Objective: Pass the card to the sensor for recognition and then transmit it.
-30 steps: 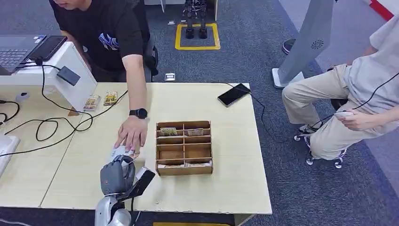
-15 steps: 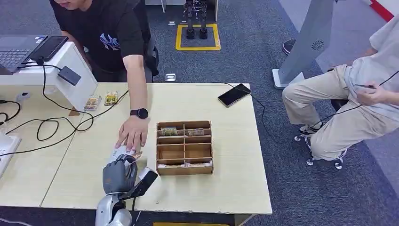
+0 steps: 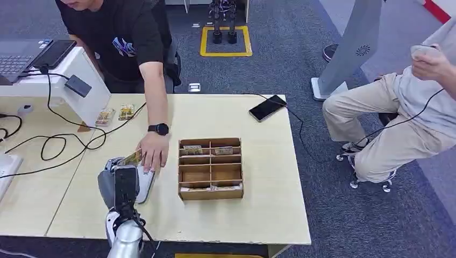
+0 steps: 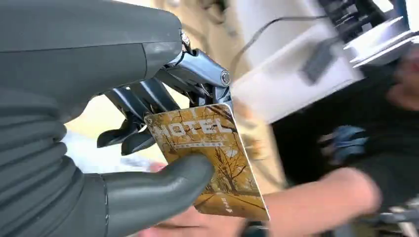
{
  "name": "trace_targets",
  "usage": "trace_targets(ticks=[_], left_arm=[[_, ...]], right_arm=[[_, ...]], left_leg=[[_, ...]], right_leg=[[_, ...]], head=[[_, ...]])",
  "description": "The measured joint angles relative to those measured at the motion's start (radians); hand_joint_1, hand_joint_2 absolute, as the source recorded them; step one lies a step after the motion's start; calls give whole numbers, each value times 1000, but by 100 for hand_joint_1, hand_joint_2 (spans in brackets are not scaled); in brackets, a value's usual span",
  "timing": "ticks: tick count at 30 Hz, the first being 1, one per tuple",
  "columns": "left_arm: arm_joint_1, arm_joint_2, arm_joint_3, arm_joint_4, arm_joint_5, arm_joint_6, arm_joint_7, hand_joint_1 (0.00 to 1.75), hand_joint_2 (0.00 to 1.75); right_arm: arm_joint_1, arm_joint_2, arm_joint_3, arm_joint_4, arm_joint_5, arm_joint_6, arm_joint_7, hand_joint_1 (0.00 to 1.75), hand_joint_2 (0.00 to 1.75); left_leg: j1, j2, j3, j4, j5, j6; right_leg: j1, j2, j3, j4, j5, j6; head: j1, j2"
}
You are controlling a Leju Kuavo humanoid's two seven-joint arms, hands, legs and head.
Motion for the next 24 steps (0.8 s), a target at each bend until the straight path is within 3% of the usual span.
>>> trace_targets(ticks=[3, 12, 18, 24], left_arm=[[-36, 6, -51, -62, -51, 17, 48, 175, 175], [-70, 17, -108, -129, -44, 18, 66, 175, 175], [-131, 36, -132, -123, 12, -10, 86, 175, 175], [-234, 56, -149, -44, 27, -12, 138, 175, 175]], right_arm=[[0, 2, 0, -8, 18, 0, -1, 0, 175], [0, 6, 0, -18, 33, 0, 10, 0, 175], [-1, 7, 0, -15, 52, 0, -15, 0, 175], [-5, 2, 0, 9, 71, 0, -45, 0, 175]], left_leg=[[0, 0, -1, 0, 0, 0], [0, 0, -1, 0, 0, 0], [0, 0, -2, 0, 0, 0], [0, 0, -2, 0, 0, 0]], right_leg=[[0, 0, 0, 0, 0, 0], [0, 0, -1, 0, 0, 0], [0, 0, -1, 0, 0, 0], [0, 0, -1, 0, 0, 0]], head=[[0, 0], [0, 0], [0, 0], [0, 0]])
